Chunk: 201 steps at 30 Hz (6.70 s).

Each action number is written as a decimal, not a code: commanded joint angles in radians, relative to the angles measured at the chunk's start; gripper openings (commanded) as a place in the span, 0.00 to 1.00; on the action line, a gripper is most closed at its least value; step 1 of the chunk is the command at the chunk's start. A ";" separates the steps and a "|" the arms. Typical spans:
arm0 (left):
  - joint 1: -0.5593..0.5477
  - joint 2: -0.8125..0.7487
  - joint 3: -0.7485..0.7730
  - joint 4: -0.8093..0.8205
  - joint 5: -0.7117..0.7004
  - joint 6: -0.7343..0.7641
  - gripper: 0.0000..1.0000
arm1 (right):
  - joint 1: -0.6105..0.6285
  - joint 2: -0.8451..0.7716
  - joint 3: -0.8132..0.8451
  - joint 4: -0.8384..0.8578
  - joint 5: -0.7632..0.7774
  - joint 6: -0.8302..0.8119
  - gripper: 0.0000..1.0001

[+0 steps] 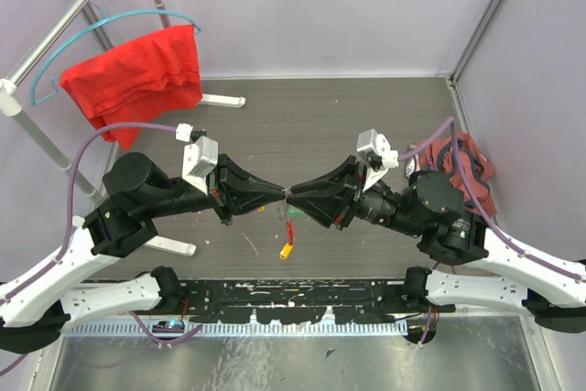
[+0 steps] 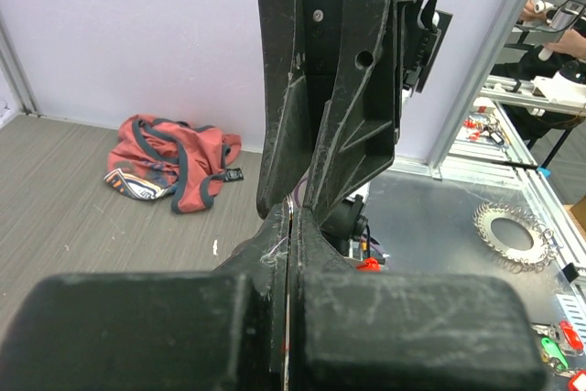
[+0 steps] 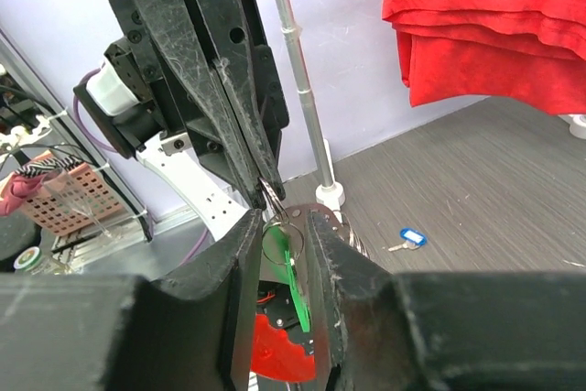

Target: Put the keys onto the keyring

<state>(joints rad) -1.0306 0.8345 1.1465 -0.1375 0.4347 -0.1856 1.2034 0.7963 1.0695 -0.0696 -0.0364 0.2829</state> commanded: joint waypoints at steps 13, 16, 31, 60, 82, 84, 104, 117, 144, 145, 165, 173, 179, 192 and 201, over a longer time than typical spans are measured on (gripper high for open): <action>-0.004 -0.020 -0.011 0.090 0.010 -0.019 0.00 | 0.002 0.005 -0.003 0.069 -0.093 0.005 0.38; -0.005 -0.024 -0.015 0.091 0.009 -0.021 0.00 | 0.004 -0.028 -0.009 0.080 -0.078 -0.014 0.44; -0.004 0.011 -0.005 0.125 0.089 -0.050 0.00 | 0.004 -0.054 -0.009 0.098 -0.062 -0.050 0.36; -0.005 0.019 -0.006 0.126 0.111 -0.061 0.03 | 0.003 -0.027 0.028 0.063 -0.138 -0.098 0.01; -0.004 0.120 0.195 -0.240 0.159 0.086 0.37 | 0.004 0.110 0.400 -0.643 -0.144 -0.333 0.01; -0.003 0.137 0.209 -0.259 0.154 0.100 0.38 | 0.004 0.139 0.420 -0.677 -0.147 -0.343 0.01; -0.006 0.221 0.254 -0.405 0.159 0.202 0.35 | 0.004 0.179 0.446 -0.713 -0.149 -0.367 0.01; -0.014 0.243 0.257 -0.411 0.171 0.208 0.22 | 0.004 0.183 0.436 -0.690 -0.143 -0.372 0.01; -0.018 0.081 0.102 -0.178 0.015 0.110 0.00 | 0.003 -0.036 0.224 -0.341 0.010 -0.241 0.44; -0.019 0.067 0.085 -0.153 0.008 0.098 0.00 | 0.004 -0.048 0.209 -0.317 0.020 -0.227 0.44; -0.016 -0.060 -0.134 0.283 -0.093 -0.140 0.00 | 0.004 -0.027 0.087 -0.058 -0.061 -0.143 0.30; -0.018 -0.063 -0.193 0.412 -0.094 -0.226 0.00 | 0.004 -0.007 0.093 -0.061 -0.066 -0.155 0.23; -0.018 -0.063 -0.216 0.462 -0.094 -0.256 0.00 | 0.004 -0.008 0.085 -0.073 -0.066 -0.159 0.14; -0.017 -0.069 -0.236 0.503 -0.112 -0.273 0.00 | 0.004 0.013 0.080 -0.074 -0.093 -0.165 0.07; -0.018 -0.058 -0.239 0.519 -0.094 -0.285 0.00 | 0.004 0.050 0.089 -0.046 -0.146 -0.160 0.04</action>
<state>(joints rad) -1.0481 0.7818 0.9257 0.3080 0.3416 -0.4583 1.2072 0.8383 1.1450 -0.1814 -0.1436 0.1299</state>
